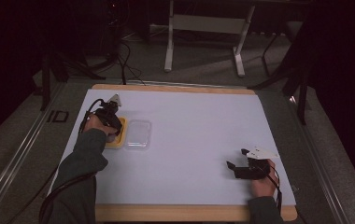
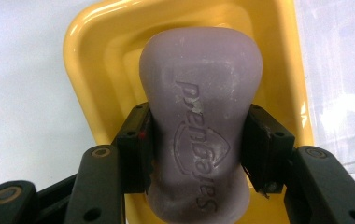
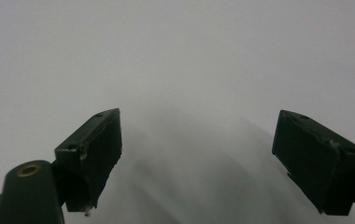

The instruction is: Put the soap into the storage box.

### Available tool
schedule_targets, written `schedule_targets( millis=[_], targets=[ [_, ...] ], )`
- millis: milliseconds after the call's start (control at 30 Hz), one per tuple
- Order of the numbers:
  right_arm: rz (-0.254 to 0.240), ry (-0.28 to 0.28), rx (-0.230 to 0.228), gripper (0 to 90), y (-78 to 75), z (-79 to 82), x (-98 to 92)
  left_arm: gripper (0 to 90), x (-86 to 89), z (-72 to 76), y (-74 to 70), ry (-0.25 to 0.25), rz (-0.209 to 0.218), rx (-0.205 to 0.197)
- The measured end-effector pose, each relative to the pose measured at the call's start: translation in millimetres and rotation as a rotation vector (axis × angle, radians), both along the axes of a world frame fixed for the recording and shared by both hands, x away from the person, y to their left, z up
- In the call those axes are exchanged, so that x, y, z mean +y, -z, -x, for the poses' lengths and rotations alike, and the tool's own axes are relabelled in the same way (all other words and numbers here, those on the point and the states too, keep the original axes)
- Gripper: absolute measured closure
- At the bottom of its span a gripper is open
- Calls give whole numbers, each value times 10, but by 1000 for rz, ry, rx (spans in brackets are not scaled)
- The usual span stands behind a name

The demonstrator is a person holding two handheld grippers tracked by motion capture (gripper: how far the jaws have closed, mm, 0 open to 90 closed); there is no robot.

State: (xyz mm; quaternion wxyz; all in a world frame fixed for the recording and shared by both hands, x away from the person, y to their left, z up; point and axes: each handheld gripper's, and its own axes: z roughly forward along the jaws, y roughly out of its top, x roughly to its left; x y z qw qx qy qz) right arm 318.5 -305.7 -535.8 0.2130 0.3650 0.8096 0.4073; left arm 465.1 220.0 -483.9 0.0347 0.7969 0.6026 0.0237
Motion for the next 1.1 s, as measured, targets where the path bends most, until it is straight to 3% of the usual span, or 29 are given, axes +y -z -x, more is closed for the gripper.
schedule_targets(
  millis=[400, 1100],
  targets=[
    [3, -1, 0, 155, 1, -1, 4, 488, 42, 26, 17, -51, 36, -37],
    [9, -1, 1, 155, 2, -1, 8, 407, 95, 53, 40, -80, 105, -60]
  ],
)
